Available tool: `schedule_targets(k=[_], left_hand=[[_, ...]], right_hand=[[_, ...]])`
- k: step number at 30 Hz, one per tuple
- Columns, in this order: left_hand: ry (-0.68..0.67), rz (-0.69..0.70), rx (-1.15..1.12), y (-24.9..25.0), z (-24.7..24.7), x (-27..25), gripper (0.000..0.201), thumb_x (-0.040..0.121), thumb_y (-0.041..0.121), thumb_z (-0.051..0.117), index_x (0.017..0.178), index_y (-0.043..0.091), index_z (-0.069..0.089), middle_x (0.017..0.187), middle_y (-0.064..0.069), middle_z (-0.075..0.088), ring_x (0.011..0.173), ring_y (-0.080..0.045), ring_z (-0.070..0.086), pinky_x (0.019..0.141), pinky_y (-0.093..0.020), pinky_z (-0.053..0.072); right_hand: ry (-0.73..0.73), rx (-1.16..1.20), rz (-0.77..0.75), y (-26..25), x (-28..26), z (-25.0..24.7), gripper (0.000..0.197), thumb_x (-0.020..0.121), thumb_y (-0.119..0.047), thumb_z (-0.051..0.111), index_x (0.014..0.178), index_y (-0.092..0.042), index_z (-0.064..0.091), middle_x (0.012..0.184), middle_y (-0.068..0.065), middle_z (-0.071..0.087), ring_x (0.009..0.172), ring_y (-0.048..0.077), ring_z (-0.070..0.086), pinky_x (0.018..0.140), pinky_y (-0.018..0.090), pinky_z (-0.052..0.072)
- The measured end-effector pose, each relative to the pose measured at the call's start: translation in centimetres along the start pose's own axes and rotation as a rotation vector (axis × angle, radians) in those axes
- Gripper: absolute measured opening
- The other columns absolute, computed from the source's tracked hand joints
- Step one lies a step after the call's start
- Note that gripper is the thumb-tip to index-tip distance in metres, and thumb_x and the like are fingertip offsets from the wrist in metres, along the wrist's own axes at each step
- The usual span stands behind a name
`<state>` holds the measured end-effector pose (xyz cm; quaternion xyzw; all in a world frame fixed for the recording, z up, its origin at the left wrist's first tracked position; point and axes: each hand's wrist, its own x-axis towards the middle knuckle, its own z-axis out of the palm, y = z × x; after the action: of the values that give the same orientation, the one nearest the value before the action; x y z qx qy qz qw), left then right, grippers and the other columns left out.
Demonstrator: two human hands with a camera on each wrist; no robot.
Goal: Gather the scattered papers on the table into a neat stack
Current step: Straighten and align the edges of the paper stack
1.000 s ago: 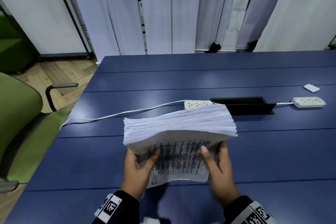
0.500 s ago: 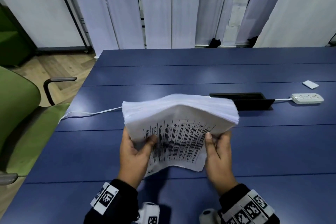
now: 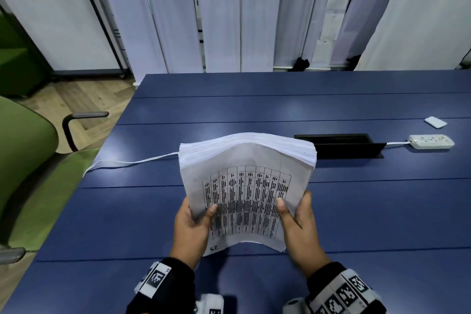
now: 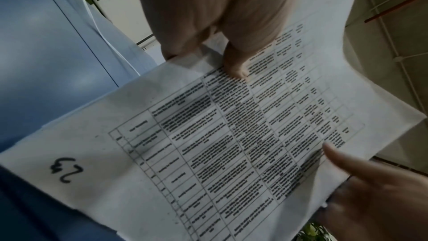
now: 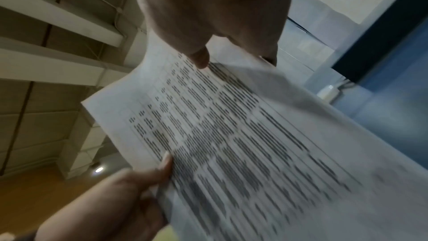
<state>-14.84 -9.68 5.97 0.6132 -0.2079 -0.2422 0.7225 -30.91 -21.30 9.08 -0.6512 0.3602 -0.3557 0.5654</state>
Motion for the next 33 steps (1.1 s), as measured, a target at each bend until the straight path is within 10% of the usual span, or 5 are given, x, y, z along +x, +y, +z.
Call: schedule_targets(k=[4,8,14,20,33], left_hand=[[0.046,0.012,0.036,-0.5,0.2,0.2,0.036,0.085,-0.019,0.056,0.105,0.01,0.064,0.096,0.009,0.076,0.098,-0.008,0.068,0.084,-0.015,0.052],[0.033,0.006,0.031,-0.6,0.6,0.0,0.049,0.082,-0.029,0.048,0.101,0.013,0.065,0.094,0.006,0.076,0.096,-0.008,0.068,0.082,-0.018,0.053],[0.085,0.025,0.026,-0.2,1.3,-0.3,0.061,0.073,-0.034,0.041,0.09,0.017,0.069,0.087,-0.006,0.072,0.087,-0.019,0.065,0.076,-0.025,0.057],[-0.03,0.089,0.151,1.9,-1.7,-0.3,0.027,0.072,-0.008,0.057,0.087,0.013,0.065,0.077,-0.015,0.065,0.075,-0.019,0.056,0.069,-0.035,0.047],[-0.031,-0.108,-0.056,0.9,-10.9,-0.6,0.069,0.048,0.023,0.094,0.106,-0.001,0.066,0.108,-0.017,0.072,0.092,-0.018,0.069,0.079,-0.024,0.057]], right_hand=[[0.142,-0.292,-0.308,-5.6,1.3,-1.7,0.07,0.082,-0.028,0.072,0.137,-0.026,0.03,0.135,-0.023,0.043,0.125,-0.008,0.042,0.112,0.049,0.036],[0.165,-0.995,-0.749,-12.8,2.5,-2.2,0.096,0.075,-0.034,0.077,0.152,-0.021,0.021,0.159,0.006,0.014,0.148,0.023,0.011,0.113,0.065,-0.003],[-0.248,-1.262,-0.695,-13.7,3.0,1.8,0.082,0.069,-0.016,0.073,0.143,-0.023,0.037,0.133,-0.001,0.053,0.131,0.023,0.045,0.109,0.069,0.018],[-0.294,-0.997,-0.681,-14.5,3.9,1.2,0.026,0.068,-0.002,0.055,0.086,-0.019,0.05,0.078,-0.005,0.059,0.079,0.026,0.056,0.066,0.034,0.035],[-0.119,0.06,-0.293,-10.8,4.7,-5.1,0.029,0.067,0.017,0.071,0.082,-0.006,0.062,0.074,-0.008,0.071,0.072,0.005,0.065,0.072,0.017,0.054]])
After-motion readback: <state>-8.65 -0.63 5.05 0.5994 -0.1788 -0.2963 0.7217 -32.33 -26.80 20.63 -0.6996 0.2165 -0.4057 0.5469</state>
